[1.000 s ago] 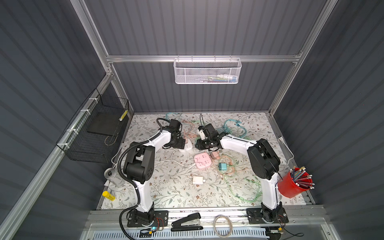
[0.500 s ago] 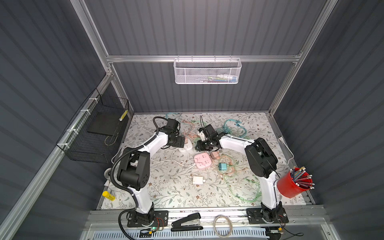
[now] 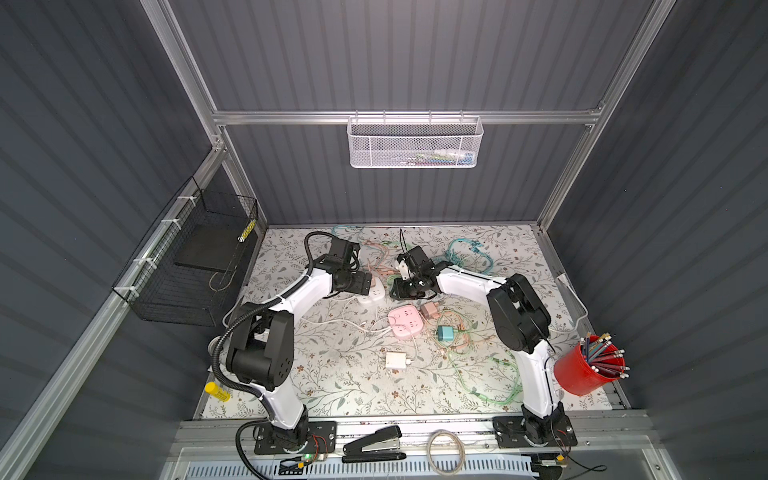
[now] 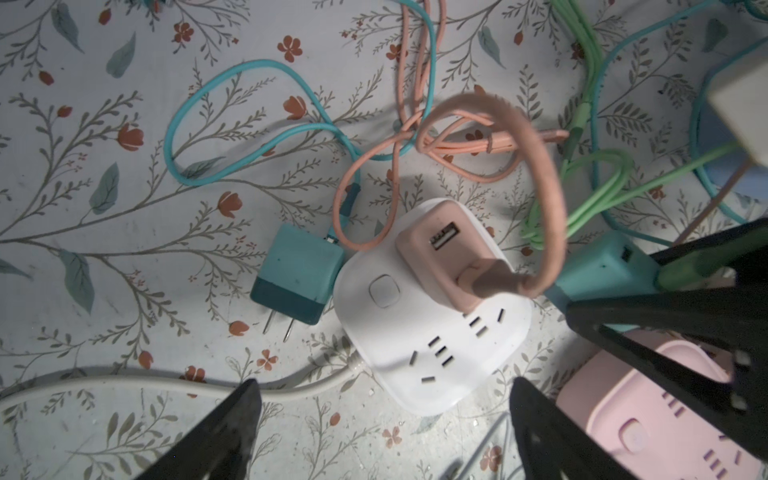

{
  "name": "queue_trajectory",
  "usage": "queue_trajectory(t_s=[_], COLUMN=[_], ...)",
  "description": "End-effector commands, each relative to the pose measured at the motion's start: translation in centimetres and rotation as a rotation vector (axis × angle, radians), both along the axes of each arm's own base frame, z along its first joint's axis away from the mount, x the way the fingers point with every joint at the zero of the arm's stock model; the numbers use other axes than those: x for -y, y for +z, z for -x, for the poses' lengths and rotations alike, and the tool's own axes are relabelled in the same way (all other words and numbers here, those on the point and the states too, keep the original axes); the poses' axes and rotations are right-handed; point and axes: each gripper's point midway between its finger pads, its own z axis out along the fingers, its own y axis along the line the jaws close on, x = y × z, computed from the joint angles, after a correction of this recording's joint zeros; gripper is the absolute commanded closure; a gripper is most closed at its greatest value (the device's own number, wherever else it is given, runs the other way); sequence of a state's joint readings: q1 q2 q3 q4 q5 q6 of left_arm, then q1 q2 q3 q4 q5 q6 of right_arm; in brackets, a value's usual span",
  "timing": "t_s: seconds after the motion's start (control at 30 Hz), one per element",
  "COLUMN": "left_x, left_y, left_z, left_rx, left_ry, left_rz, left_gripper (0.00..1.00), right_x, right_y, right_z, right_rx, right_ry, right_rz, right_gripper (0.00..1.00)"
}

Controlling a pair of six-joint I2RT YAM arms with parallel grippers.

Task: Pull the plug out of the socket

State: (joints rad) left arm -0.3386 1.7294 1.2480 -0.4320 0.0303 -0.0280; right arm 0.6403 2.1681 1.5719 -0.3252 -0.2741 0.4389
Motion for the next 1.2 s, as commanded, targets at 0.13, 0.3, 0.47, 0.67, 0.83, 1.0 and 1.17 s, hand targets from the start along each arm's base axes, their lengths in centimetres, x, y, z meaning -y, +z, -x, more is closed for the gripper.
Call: queue_trajectory(t_s=[0.13, 0.3, 0.47, 0.67, 0.83, 1.0, 1.17], left_x=[1.1, 1.6, 1.7, 1.7, 1.5, 1.1, 0.8], left_y=[0.1, 0.0, 0.1, 0.2, 0.1, 0.3, 0.4], left_z=[-0.5, -0.9, -1.0, -1.2, -1.4, -1.7, -1.7], left_rx=[0.035, 0.053, 0.066, 0.077, 0.09, 0.104, 0.1], left_ry=[-0.118, -0.154, -0.179, -0.191, -0.201, -0.204, -0.202], left_rz=[0.016, 0.016, 0.011, 0.005, -0.004, 0.011, 0.017], left_gripper=[0.08, 0.08, 0.09, 0.09, 0.09, 0.09, 0.09], right_x=[0.6, 1.2, 1.8, 2.4, 2.6, 2.8, 3.7], right_y=[0.7, 1.4, 2.8, 4.8, 6.5, 7.5, 7.9], right_z=[-0.6, -0.8, -1.0, -1.2, -1.3, -1.4, -1.5], right_rx=[0.003, 0.022, 0.048, 0.084, 0.121, 0.144, 0.156], right_ry=[-0.018, -0.03, -0.038, -0.048, -0.04, -0.053, -0.071], right_rz=[0.016, 0.035, 0.051, 0.073, 0.073, 0.074, 0.106], right_gripper=[0.58, 0.53, 0.46, 0.38, 0.34, 0.34, 0.33])
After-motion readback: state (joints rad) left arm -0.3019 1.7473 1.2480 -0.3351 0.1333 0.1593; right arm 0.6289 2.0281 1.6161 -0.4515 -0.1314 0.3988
